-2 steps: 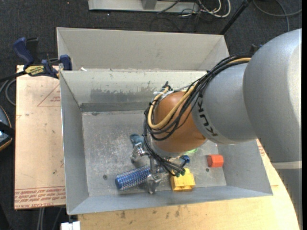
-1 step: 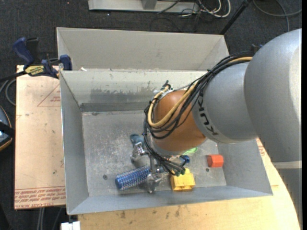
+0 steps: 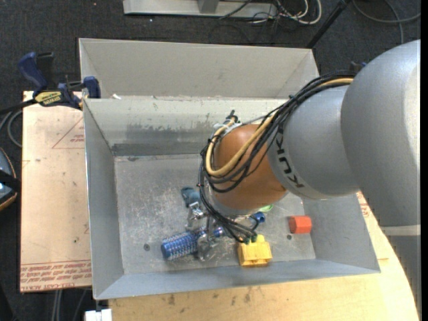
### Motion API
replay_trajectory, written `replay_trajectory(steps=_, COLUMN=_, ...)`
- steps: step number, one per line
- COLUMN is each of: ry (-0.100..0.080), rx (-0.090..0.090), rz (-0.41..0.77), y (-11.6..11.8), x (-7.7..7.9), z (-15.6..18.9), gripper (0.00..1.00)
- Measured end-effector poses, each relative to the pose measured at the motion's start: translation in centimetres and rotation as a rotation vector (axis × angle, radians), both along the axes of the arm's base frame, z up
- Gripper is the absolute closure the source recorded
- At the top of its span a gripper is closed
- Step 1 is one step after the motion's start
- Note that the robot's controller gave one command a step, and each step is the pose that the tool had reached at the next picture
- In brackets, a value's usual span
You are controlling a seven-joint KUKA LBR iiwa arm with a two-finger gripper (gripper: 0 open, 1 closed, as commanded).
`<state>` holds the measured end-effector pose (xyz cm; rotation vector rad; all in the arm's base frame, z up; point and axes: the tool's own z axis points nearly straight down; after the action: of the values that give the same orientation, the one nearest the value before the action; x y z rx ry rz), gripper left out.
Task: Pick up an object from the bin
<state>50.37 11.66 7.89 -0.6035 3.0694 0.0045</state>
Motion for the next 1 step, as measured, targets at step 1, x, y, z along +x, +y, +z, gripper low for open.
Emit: replay_trajectory(steps=1, ry=0.010, rx=-0.004, rz=-0.002, y=0.07, x=0.06, z=1.80, gripper=1.00)
